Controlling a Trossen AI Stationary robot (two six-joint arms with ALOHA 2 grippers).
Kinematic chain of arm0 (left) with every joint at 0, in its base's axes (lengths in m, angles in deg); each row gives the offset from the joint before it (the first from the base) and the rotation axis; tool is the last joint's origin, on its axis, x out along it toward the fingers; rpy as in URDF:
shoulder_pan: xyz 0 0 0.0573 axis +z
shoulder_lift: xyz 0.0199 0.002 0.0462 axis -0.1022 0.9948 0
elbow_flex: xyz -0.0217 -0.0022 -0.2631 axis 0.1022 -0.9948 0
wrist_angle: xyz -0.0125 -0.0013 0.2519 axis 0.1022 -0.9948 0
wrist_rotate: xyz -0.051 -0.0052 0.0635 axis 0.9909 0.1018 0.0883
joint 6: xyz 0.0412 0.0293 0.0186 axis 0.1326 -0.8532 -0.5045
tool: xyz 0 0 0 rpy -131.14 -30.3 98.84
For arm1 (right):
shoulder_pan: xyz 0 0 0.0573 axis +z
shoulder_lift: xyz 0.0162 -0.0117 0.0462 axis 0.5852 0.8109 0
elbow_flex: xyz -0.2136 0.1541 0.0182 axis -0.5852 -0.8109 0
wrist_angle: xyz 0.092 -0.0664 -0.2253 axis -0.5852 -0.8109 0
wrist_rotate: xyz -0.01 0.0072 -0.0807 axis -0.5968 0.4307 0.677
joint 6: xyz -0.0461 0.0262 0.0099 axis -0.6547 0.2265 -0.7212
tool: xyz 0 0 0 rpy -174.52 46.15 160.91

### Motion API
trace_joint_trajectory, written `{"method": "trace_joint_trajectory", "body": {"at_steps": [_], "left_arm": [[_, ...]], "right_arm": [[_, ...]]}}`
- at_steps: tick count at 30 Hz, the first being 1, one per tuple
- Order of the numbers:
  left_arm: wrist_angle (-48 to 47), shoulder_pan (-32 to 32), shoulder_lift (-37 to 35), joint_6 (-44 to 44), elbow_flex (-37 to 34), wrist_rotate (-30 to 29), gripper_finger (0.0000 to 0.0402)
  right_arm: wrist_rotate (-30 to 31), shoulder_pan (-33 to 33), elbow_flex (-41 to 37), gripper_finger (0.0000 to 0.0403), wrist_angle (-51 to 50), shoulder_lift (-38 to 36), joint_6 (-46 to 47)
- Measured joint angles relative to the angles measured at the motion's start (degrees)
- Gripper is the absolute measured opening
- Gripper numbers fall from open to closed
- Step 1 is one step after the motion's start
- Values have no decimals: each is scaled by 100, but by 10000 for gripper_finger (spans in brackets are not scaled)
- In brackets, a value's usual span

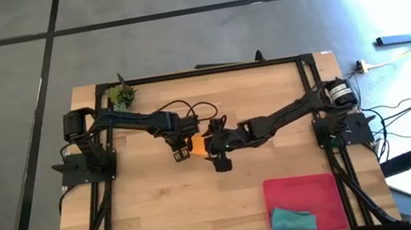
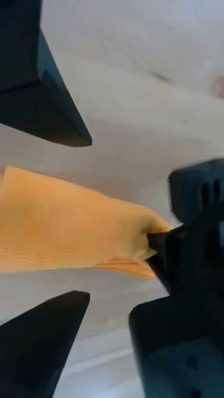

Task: Roll microfiber towels into tight, uniform cylinder then place into a basket
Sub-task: Put the orange microfiber cloth into the red bin

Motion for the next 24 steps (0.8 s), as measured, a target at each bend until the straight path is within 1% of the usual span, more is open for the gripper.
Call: {"method": "trace_joint_trajectory", "body": {"at_steps": [7,16,24], "left_arm": [[1,2,0,0,0,2,86],[0,0,0,0,0,0,86],[0,2,0,1,0,1,86]], "right_arm": [[-246,-302,0,399,339,349,-20],[-838,-562,-2,400,774,810,2],[-1019,-657,-2,400,1187,1269,187]]}}
